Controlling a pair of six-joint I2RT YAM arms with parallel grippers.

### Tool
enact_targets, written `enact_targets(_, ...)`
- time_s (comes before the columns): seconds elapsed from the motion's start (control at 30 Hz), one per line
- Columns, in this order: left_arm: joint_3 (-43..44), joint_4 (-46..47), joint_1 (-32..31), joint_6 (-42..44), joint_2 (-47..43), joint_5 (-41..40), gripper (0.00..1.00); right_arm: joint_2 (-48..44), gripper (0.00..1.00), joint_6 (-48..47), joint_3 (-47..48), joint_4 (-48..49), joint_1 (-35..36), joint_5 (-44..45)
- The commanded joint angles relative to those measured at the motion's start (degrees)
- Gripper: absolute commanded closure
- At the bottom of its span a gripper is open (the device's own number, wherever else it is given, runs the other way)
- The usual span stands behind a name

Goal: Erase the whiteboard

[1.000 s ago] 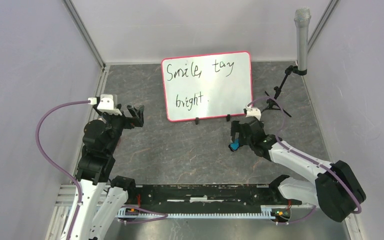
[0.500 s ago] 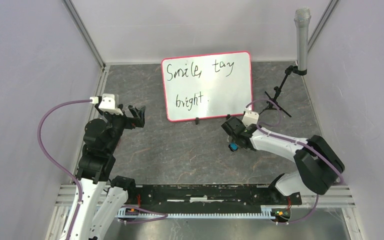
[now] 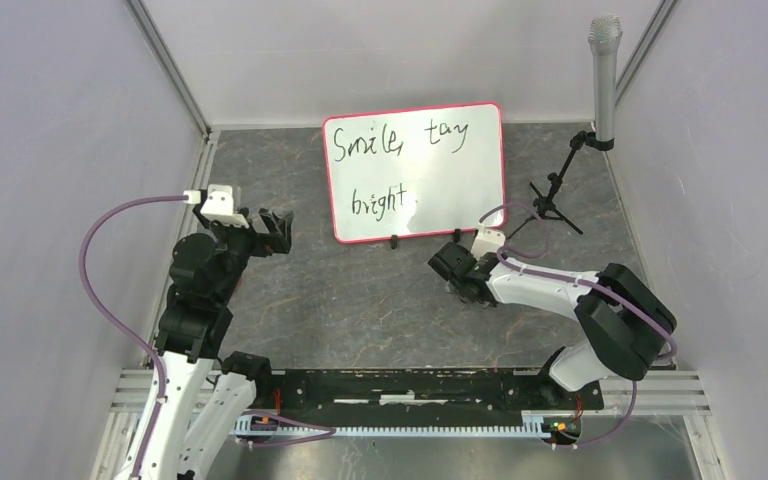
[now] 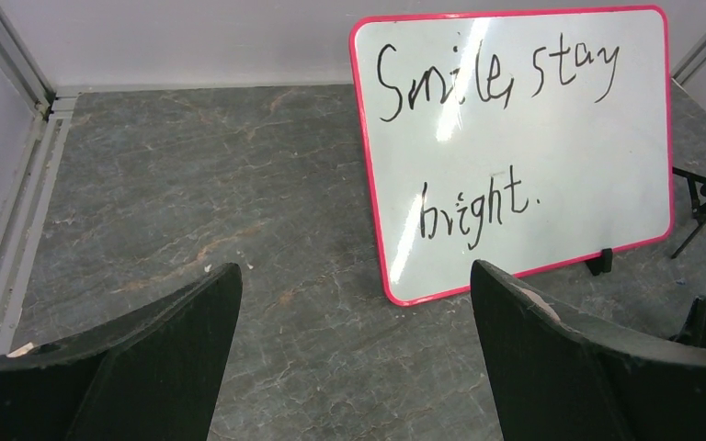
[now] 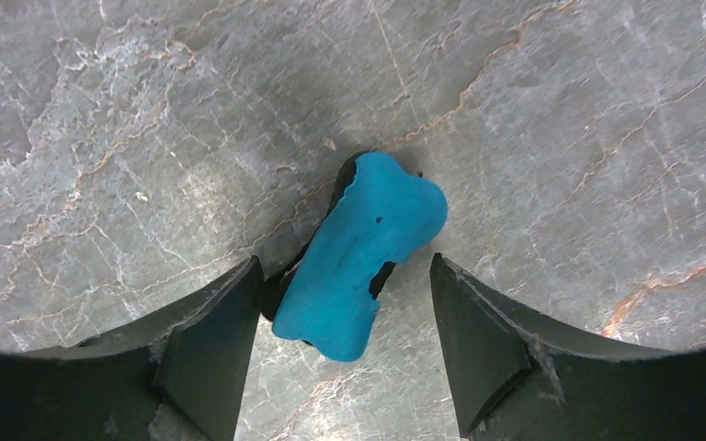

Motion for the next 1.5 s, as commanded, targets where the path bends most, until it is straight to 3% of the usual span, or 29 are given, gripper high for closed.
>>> enact_targets(0.0, 2.2, 1.0, -0.4, -3.2, 0.5, 2.0, 0.00, 0.6, 0.29, 3.5, -0.1, -2.1, 1.2, 3.5)
enact_targets(0.2, 2.3, 0.9, -0.4, -3.3, 1.6, 2.9, 0.00, -0.9, 0.46, 2.3, -1.2, -2.4, 3.4, 8.7)
enact_targets(0.27, 2.4, 0.6, -0.3, -3.3, 1.7, 2.9, 0.00, -1.1, 0.46, -0.8, -1.7, -0.8, 3.5, 9.7)
enact_targets(0.47, 2.9, 0.0, -0.4, -3.2, 3.0, 3.4, 0.00, -4.6, 0.32, -17.0, -6.2, 10.7, 3.5, 9.5)
enact_targets(0.7, 3.5, -0.7, -0.4, -3.3, 5.0, 5.0, 0.00, -8.0, 0.34, -24.3, -11.5, 20.5, 3.2, 6.0)
enact_targets(0.77, 3.5, -0.9, -0.4, -3.3, 5.1, 5.2, 0.00, -7.9, 0.45, -24.3, -12.5, 22.0, 2.8, 4.5)
enact_targets(0.83, 3.7, -1.2, -0.4, -3.1, 5.4, 5.2, 0.00, -7.8, 0.67, -23.8, -13.0, 22.6, 2.7, 3.8)
enact_targets(0.97, 4.0, -1.4, -0.3, -3.1, 6.2, 5.5, 0.00, -7.7, 0.69, -24.8, -12.7, 22.7, 2.5, 3.2)
enact_targets(1.07, 4.1, -1.5, -0.4, -3.2, 6.9, 6.2, 0.00, -9.5, 0.78, -28.0, -13.6, 25.3, 2.4, 2.2)
enact_targets(1.17, 4.2, -1.5, -0.4, -3.3, 7.4, 6.6, 0.00, -11.0, 0.79, -31.1, -14.8, 27.3, 2.2, 1.4)
enact_targets(1.23, 4.2, -1.5, -0.4, -3.6, 7.7, 6.6, 0.00, -12.1, 0.86, -33.9, -15.7, 30.0, 2.2, 0.5)
enact_targets(1.3, 4.5, -1.5, -0.4, -4.2, 8.5, 6.6, 0.00, -13.4, 1.00, -38.0, -16.7, 33.8, 2.2, -0.6)
enact_targets(1.47, 9.3, -3.2, -0.1, -9.0, 16.9, 11.0, 0.00, -15.3, 1.00, -46.5, -16.9, 41.0, 1.5, 0.1)
